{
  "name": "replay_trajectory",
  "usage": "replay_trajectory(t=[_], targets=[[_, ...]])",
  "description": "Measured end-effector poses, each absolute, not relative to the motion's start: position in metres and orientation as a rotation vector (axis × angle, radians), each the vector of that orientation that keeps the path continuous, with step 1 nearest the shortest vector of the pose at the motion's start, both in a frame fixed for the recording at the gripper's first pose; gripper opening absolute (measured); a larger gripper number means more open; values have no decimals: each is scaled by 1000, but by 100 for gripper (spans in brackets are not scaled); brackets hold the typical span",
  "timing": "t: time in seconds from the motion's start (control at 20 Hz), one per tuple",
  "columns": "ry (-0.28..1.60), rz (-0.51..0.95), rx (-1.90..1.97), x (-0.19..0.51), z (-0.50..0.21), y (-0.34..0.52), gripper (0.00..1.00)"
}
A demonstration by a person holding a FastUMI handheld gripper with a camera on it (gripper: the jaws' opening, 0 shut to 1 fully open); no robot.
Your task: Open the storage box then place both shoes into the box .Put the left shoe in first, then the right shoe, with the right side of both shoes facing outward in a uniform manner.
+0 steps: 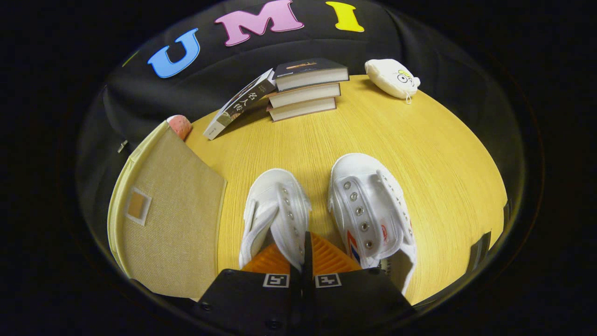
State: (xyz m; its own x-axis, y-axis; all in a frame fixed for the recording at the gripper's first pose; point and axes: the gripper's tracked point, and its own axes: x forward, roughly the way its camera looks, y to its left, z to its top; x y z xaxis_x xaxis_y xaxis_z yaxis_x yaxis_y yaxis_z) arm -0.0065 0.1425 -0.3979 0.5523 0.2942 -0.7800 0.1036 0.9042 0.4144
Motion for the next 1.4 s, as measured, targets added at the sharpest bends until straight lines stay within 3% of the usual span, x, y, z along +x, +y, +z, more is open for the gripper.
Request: replay_trajectory(t=[0.65, 1.05, 1.4], targets=[[867, 100, 558, -3, -247, 132, 5], [954, 190, 697, 5, -171, 230, 5], [1111, 153, 736, 3, -186, 311, 5]])
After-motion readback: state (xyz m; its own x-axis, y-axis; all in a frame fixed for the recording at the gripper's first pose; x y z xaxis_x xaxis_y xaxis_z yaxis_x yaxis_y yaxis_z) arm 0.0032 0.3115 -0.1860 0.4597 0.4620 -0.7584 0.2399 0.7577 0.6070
